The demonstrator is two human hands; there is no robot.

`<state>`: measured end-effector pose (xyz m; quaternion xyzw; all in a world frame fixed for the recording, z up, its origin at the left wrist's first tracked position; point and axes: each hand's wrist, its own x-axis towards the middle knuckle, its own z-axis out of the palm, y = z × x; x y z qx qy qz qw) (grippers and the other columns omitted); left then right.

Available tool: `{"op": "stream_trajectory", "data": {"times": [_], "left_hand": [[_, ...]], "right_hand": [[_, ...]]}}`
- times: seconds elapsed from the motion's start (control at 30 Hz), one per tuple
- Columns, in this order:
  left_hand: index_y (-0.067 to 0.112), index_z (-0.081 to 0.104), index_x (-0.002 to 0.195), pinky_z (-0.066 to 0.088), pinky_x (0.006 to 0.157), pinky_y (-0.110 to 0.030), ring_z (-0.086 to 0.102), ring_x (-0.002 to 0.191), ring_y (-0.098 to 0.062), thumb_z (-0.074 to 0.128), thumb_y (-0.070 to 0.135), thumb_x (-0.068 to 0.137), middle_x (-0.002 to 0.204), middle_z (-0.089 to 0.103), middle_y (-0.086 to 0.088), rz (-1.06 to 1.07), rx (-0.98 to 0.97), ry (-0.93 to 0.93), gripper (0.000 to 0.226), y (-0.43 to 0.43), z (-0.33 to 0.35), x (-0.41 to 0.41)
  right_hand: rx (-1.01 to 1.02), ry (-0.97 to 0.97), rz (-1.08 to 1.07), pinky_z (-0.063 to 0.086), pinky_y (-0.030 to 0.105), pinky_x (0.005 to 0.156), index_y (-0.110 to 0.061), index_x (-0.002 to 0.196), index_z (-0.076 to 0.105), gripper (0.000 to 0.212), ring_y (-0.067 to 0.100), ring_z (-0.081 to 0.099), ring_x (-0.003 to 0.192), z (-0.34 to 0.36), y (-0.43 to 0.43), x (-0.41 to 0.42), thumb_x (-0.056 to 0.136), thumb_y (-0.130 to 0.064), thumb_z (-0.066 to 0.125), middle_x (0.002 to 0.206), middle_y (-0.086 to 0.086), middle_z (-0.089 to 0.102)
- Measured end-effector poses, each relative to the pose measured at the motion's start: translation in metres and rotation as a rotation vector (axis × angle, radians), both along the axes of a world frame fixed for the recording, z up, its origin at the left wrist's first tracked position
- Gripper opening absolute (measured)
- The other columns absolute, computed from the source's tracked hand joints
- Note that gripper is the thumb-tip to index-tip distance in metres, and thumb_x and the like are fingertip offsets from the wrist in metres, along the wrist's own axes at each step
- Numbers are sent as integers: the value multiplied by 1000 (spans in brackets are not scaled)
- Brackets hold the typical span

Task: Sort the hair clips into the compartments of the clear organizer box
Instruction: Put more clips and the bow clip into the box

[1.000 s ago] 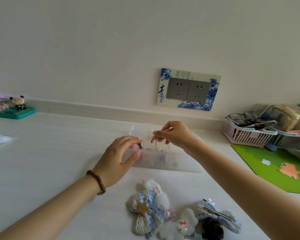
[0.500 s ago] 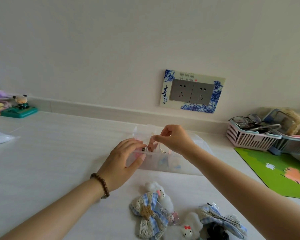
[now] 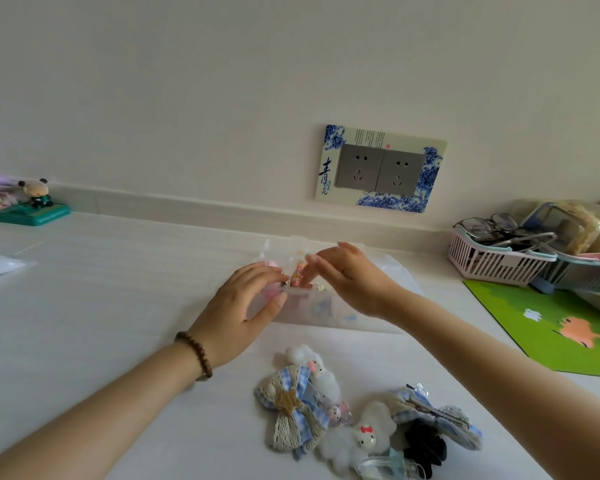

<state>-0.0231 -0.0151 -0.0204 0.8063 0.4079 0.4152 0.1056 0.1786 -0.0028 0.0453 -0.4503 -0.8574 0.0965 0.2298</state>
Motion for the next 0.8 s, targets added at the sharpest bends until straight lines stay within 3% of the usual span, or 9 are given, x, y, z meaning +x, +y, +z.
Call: {"op": "stream_trajectory", "data": {"times": [0.1, 0.23, 0.33, 0.47, 0.6, 0.73, 0.8], "left_hand": [[29, 55, 117, 24, 108, -17, 33, 129, 1, 41, 51, 85, 126, 52, 14, -43, 24, -23, 41, -11, 9, 3], [30, 60, 113, 24, 102, -7, 38, 124, 7, 44, 51, 85, 121, 55, 20, -184, -61, 16, 38, -35, 21, 17], [36, 62, 107, 28, 95, -2, 44, 116, 10, 45, 58, 80, 116, 58, 24, -311, -268, 96, 39, -58, 25, 35], [38, 61, 105, 35, 97, -17, 45, 114, 9, 57, 58, 78, 113, 57, 26, -382, -378, 206, 33, -80, 19, 59], [41, 59, 108, 35, 99, -19, 44, 111, 11, 55, 60, 78, 109, 57, 29, -348, -364, 229, 36, -88, 16, 72], [41, 62, 107, 36, 99, -21, 48, 110, 9, 54, 59, 79, 108, 59, 25, -386, -412, 188, 34, -88, 18, 79], [41, 64, 106, 37, 99, -22, 50, 110, 7, 55, 56, 80, 109, 60, 22, -412, -422, 185, 31, -88, 18, 85]], "right_hand": [[-73, 267, -8, 42, 12, 89, -18, 92, 74, 38, -2, 62, 97, 8, -23, 16, 94, -40, 44, 99, -13, 71], [-231, 371, 40, 48, 15, 75, -14, 90, 74, 32, 7, 66, 85, 6, -58, 53, 81, -40, 58, 90, 1, 74], [-428, 219, -6, 49, 21, 75, -19, 92, 72, 30, 7, 65, 87, -4, -82, 80, 76, -44, 64, 95, -1, 73], [-412, 102, -39, 49, 30, 76, -25, 92, 68, 25, 10, 62, 90, -19, -108, 108, 75, -44, 70, 97, -9, 69], [-391, -8, -128, 42, 19, 72, -31, 87, 65, 41, 1, 57, 88, -26, -124, 125, 63, -64, 67, 92, -19, 65], [-429, -59, -135, 39, 11, 75, -34, 93, 64, 31, -4, 52, 90, -27, -133, 130, 67, -49, 75, 92, -20, 63], [-414, -45, -135, 41, 14, 75, -34, 93, 65, 26, -4, 53, 84, -29, -134, 132, 71, -42, 76, 89, -20, 63]]}}
